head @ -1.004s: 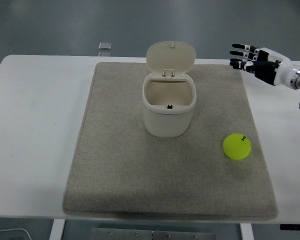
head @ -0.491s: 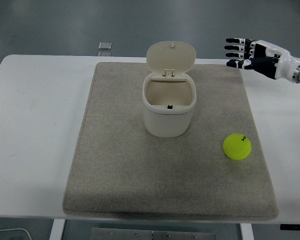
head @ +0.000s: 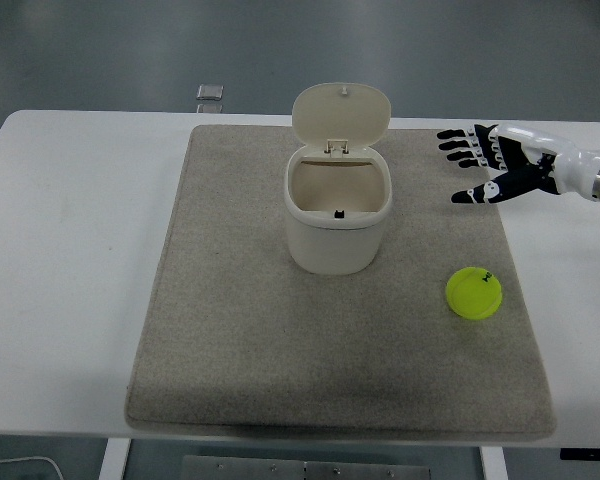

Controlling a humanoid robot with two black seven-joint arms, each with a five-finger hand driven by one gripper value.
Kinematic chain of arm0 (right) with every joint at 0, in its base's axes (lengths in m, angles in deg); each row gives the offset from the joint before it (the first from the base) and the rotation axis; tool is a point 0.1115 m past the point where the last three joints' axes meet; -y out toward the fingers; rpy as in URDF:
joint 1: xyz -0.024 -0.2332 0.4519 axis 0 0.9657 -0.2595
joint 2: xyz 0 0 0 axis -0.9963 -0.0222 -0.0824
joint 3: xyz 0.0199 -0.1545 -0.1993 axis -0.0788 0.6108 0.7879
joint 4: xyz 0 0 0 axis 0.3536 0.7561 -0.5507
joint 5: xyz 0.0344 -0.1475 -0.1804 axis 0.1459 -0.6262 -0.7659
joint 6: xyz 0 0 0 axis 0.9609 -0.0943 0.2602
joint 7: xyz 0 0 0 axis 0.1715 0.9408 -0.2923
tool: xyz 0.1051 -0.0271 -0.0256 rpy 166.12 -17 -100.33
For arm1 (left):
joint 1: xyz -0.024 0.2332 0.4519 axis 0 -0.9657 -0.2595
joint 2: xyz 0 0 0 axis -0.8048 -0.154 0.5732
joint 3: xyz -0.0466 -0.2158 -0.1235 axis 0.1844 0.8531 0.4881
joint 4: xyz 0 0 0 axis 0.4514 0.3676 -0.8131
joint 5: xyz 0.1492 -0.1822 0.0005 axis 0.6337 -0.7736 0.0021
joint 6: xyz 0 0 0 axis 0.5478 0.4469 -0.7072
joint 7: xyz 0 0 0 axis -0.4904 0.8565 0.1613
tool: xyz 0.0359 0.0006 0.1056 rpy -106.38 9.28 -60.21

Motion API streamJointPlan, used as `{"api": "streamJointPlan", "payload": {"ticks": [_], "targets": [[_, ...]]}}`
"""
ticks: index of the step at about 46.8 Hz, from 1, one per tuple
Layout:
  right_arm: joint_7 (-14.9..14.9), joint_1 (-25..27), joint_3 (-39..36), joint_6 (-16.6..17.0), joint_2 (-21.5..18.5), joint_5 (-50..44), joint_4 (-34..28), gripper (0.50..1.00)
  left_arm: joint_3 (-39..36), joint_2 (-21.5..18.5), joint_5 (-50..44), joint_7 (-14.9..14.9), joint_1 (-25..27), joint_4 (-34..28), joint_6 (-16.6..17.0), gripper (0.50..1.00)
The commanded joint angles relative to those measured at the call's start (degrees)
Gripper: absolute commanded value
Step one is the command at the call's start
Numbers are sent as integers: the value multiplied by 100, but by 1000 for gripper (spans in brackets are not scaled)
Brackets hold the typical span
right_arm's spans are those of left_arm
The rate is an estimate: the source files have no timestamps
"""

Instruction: Pick up the tennis ball and place it in the box.

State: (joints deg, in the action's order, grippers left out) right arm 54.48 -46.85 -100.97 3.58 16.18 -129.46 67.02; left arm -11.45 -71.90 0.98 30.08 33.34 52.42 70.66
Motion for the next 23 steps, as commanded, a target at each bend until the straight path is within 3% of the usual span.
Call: {"api": "streamJointPlan", "payload": {"ticks": [1, 12, 23], "targets": [[-39, 59, -3, -1, 281, -213, 286, 932, 0, 0, 0, 2, 0, 1, 0, 992], [-145, 129, 32, 78, 896, -582, 954, 932, 0, 0, 0, 2, 0, 1, 0, 992], [-285, 542, 6, 131, 1213, -1267, 1631, 930, 0, 0, 0, 2, 0, 1, 0, 992]]}}
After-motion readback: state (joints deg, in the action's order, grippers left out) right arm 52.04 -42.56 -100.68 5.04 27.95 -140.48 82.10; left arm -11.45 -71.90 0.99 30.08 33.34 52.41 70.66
